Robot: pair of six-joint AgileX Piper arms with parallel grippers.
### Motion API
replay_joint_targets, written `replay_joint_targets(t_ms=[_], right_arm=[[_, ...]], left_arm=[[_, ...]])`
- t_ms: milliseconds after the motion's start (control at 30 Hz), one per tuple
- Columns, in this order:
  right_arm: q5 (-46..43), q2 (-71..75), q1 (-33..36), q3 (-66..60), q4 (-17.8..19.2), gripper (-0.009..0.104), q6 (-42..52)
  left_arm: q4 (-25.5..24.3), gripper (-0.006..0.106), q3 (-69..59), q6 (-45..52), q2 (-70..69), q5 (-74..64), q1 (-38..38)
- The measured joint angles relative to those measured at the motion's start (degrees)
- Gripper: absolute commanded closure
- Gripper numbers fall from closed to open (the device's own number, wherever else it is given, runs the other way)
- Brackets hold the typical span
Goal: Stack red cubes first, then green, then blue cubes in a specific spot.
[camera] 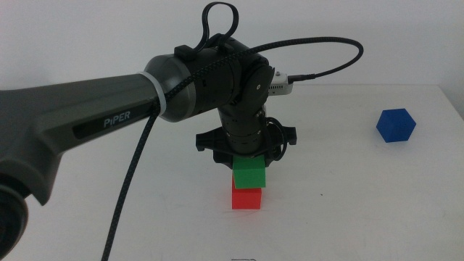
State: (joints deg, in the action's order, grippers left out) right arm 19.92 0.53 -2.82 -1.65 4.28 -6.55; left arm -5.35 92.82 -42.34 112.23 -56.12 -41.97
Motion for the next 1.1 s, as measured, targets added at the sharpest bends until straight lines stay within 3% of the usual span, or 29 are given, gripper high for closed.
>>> replay_joint_targets(t_ms=[700,767,933,1100], right_arm=[[0.0,0.0,0.0,0.0,0.0,0.022,0.0],[0.0,0.0,0.0,0.0,0.0,0.022,0.0],[0.0,0.0,0.0,0.0,0.0,0.022,0.0],[0.0,0.0,0.0,0.0,0.0,0.022,0.0]], left_arm=[[-0.57,0.075,0.3,-0.22,2.79,-0.23,-0.05],[-0.91,0.056,0.35,-0.22,2.86,-0.11,-0.05],[-1.67,0.037,0.35,0.09,2.86,0.27,-0.05],[-1.81,0.024,0.35,0.46,3.12,0.49,-0.05]])
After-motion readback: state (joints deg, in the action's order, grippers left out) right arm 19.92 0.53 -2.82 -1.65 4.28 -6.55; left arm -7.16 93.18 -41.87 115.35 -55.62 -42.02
